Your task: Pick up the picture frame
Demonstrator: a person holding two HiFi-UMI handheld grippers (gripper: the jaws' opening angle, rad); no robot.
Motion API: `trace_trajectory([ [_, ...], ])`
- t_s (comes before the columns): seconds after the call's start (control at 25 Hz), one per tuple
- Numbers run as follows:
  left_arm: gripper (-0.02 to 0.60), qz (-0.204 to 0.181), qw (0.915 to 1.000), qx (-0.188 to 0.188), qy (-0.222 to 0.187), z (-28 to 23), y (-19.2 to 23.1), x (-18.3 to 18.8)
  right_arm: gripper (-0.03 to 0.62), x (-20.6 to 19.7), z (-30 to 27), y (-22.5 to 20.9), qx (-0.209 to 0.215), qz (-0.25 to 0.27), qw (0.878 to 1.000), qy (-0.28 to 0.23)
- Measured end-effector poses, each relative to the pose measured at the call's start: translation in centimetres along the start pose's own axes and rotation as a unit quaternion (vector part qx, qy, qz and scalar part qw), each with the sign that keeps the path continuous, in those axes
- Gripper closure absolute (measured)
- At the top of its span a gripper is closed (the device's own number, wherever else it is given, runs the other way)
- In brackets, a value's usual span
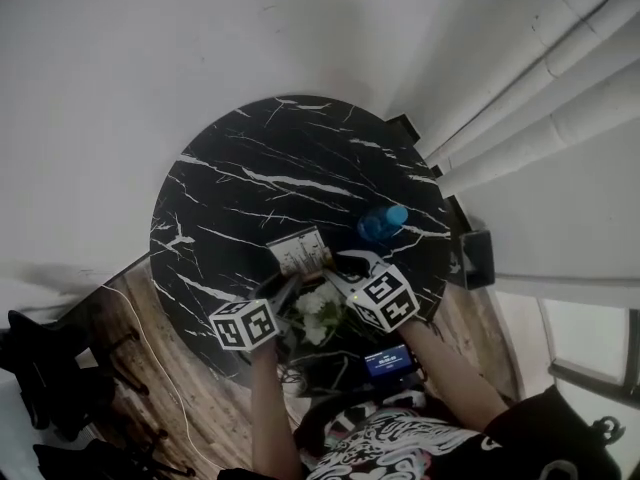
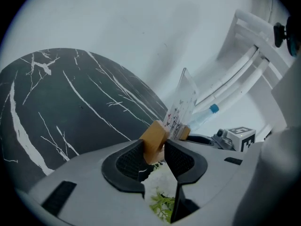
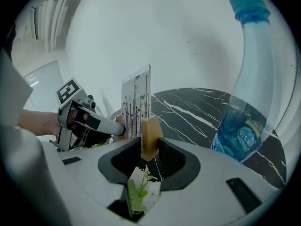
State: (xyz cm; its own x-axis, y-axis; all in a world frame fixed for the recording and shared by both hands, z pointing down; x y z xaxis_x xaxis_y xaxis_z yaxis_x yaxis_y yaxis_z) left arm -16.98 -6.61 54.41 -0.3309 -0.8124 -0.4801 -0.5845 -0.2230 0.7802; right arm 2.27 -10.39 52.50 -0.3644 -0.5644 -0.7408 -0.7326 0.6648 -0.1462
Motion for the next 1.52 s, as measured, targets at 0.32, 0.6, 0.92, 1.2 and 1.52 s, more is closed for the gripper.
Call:
trace_trajectory([
  [0.32,0.433,0.004,0.9997,-0.025,0.003,1.1,-1.5,-0.2,0.476,0.3,2.3,1.0,-0.008,-0.006,1.0,-0.011],
  [0.6,0.433,0.013,0.9988,-0.047,0.007,2.2,-2.8,-1.1,0.479,0.3,4.4,2.0,-0.015,-0.017,1.0,-0.011],
  [0.92,0.433,0.006,0.9976,-0.069,0.007,3.2,-5.1,-1.3,0.48,0.6,7.2,2.9,-0.024,-0.016,0.999,-0.031],
  [1.2,0.433,0.007,0.9965,-0.083,-0.009,4.5,-6.9,-1.6,0.493,0.9,9.7,4.0,-0.039,-0.025,0.997,-0.065],
  [1.52,0.433,-0.002,0.9963,-0.086,-0.011,5.6,-7.9,-2.3,0.494,0.5,11.1,5.1,-0.041,-0.025,0.996,-0.075],
])
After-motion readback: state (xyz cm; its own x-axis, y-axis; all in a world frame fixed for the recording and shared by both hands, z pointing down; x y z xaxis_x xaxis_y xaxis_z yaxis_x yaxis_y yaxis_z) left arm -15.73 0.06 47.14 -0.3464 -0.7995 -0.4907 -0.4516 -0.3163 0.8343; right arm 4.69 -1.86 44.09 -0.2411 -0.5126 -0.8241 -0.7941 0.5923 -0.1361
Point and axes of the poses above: the fingertips, and each gripper's own axes: z backward along the fingers, y to its left, x out of its top, the point moved 9 cm from there along z, backward along the fingers, and after that the axes turned 11 degrees about -x, right-handed, at the moved point
